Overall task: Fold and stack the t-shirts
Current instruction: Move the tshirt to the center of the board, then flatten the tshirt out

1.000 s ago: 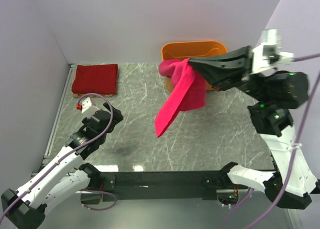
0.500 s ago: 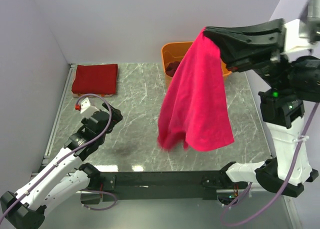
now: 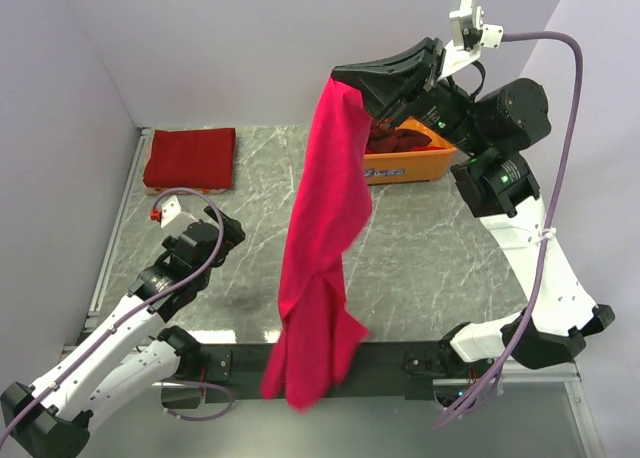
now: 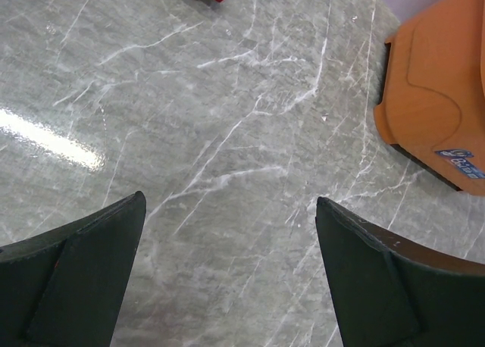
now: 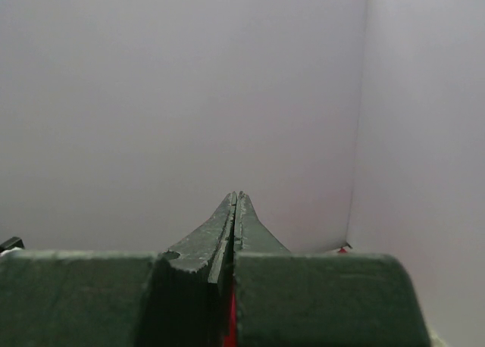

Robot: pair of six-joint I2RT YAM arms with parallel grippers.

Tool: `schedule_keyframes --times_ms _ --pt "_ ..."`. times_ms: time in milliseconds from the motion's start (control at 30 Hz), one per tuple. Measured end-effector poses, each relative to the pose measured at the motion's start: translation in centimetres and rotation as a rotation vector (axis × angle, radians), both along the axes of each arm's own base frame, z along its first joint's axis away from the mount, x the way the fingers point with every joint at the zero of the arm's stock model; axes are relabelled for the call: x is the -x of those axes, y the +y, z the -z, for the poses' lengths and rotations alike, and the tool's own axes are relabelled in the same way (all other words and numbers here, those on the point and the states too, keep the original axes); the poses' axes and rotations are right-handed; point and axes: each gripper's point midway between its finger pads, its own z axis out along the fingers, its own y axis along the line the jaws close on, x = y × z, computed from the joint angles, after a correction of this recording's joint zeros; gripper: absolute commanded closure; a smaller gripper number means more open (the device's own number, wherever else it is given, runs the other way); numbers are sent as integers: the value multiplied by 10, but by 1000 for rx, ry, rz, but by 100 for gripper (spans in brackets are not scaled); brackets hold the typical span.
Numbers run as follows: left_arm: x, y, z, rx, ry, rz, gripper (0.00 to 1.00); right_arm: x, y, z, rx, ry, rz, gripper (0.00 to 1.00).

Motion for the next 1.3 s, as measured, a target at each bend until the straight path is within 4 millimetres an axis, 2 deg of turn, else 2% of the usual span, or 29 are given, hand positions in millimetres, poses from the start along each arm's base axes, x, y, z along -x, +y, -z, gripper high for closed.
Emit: schedule_keyframes --times_ms 167,233,300,400,467,500,533,600,633,667,733,767,800,833,900,1067,1133,1233,1300 --pt "1 2 4 -10 15 -9 1 -7 0 4 -5 9 28 100" --pt "0 2 6 -14 22 -9 0 -13 3 15 6 27 32 100" --pt "0 1 8 -17 28 -10 1 -22 9 37 25 60 28 100" --pt "0 1 12 -22 39 -12 1 -41 24 89 76 163 9 100" --pt "0 1 15 -21 47 -15 1 -58 39 146 125 281 -9 100" --pt "-1 1 16 -19 52 -18 1 -68 46 176 153 350 -12 95" --pt "-1 0 17 -20 57 -19 0 -77 52 205 180 416 -12 76" --pt "-1 0 20 -23 68 -22 1 -97 65 276 251 586 -6 38" --pt "-1 1 22 -26 75 -24 1 -105 70 309 289 653 1 16" --pt "0 1 25 -29 84 -29 1 -110 72 347 333 738 13 15" --pt "1 2 28 -30 98 -35 0 -112 71 402 407 856 38 14" --pt "2 2 29 -29 104 -37 1 -111 67 425 442 914 63 13" --pt "3 3 30 -29 107 -38 1 -109 63 440 468 952 86 13" --pt "3 3 32 -29 111 -39 0 -108 58 450 485 973 114 12" --pt "5 2 35 -24 119 -39 1 -108 49 451 491 969 177 11" --pt "7 -3 47 -22 157 -15 1 -106 17 420 425 904 338 10" --pt "7 -5 53 -25 178 -5 1 -99 3 417 406 892 384 9" --pt "4 -10 61 -24 206 12 1 -86 -16 431 413 906 430 9" --pt "0 -12 67 -17 221 19 1 -75 -23 449 437 928 438 9"
